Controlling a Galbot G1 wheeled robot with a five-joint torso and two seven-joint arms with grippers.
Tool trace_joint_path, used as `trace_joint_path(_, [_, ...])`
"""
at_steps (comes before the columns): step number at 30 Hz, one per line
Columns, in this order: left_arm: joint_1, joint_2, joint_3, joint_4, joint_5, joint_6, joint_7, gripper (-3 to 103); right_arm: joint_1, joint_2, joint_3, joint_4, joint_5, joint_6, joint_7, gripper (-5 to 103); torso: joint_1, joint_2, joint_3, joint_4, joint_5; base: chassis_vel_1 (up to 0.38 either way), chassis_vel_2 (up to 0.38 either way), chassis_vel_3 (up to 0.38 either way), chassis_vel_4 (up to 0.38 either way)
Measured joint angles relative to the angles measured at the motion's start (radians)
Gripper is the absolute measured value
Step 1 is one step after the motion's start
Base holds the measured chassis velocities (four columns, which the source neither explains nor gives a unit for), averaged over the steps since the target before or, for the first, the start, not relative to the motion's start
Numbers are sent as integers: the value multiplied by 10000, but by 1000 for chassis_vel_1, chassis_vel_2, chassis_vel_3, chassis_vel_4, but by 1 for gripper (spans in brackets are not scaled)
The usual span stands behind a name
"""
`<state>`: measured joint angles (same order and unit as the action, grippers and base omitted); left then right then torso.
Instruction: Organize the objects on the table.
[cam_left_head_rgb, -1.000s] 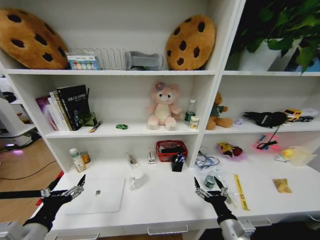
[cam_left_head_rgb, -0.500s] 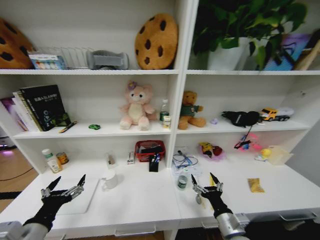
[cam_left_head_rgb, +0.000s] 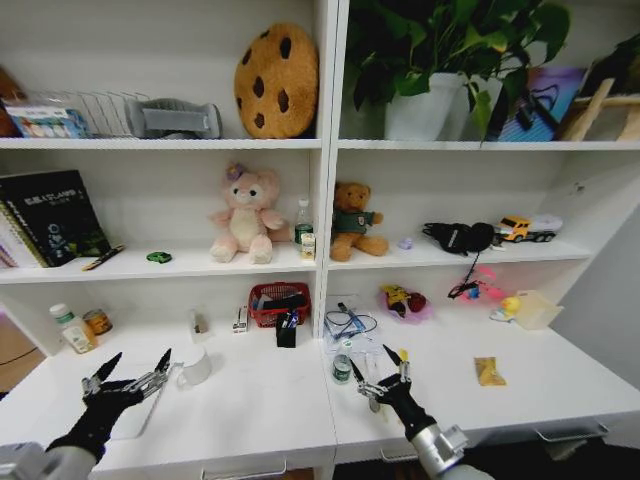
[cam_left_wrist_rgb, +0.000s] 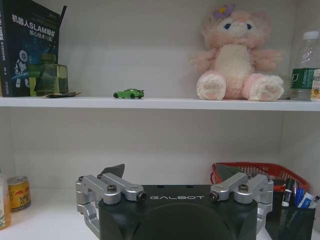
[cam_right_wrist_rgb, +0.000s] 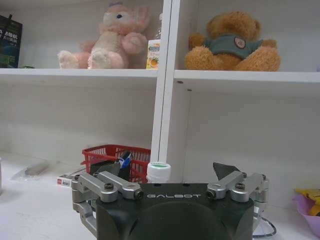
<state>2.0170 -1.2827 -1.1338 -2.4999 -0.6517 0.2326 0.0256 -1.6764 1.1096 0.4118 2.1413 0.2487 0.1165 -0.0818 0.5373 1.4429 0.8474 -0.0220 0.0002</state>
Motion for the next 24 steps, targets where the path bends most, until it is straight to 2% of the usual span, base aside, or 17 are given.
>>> trace_joint_path(7, [0, -1, 2, -1, -1, 0, 2, 100, 1153, -240, -636, -784, 480, -282, 137, 100, 0, 0, 1, 3, 1, 0, 0, 0, 0])
trace_joint_path(10, [0, -1, 1, -1, 0, 0, 2, 100, 1963, -438, -1304, -1330, 1023, -627, 174, 100, 0, 0, 1, 3, -4, 0, 0, 0, 0])
trace_joint_path(16, [0, -1, 1, 0, 0, 0, 1, 100, 2856, -592, -2000, -2173, 1409, -813, 216, 101, 1, -1, 1, 3, -3, 0, 0, 0, 0])
trace_joint_path(18, [0, -1, 1, 0, 0, 0, 2, 100, 3229, -611, -2192, -2430, 1493, -839, 250, 91, 1, -1, 2, 4, 0, 0, 0, 0, 0])
trace_joint_path(19, [0, -1, 1, 0, 0, 0, 2, 100, 3229, -611, -2192, -2430, 1493, -839, 250, 91, 1, -1, 2, 4, 0, 0, 0, 0, 0])
trace_joint_path(21, [0, -1, 1, 0, 0, 0, 2, 100, 3285, -678, -2182, -2446, 1531, -831, 237, 80, 0, -1, 1, 3, -3, 0, 0, 0, 0])
trace_joint_path(24, [0, -1, 2, 0, 0, 0, 1, 100, 3228, -735, -2114, -2417, 1533, -773, 174, 75, 0, -1, 1, 1, -3, 0, 0, 0, 0])
